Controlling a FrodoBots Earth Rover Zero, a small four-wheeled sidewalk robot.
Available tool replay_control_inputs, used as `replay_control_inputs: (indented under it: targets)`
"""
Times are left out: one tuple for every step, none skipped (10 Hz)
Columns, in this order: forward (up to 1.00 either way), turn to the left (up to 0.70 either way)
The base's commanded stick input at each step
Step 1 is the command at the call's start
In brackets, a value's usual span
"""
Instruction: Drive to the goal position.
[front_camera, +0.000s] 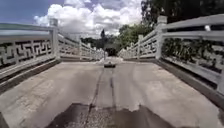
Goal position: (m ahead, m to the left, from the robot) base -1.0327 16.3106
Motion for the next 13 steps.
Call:
replay_control_inputs:
  targets:
    - [0.45, 0.00]
    - [0.45, 0.00]
    - [0.45, 0.00]
    - [0.45, 0.00]
    - [0.45, 0.00]
    - [0.45, 0.00]
    - [0.45, 0.00]
    - [0.45, 0.00]
    - [0.45, 0.00]
    - [0.45, 0.00]
    - [0.45, 0.00]
    - [0.45, 0.00]
    - [0.45, 0.00]
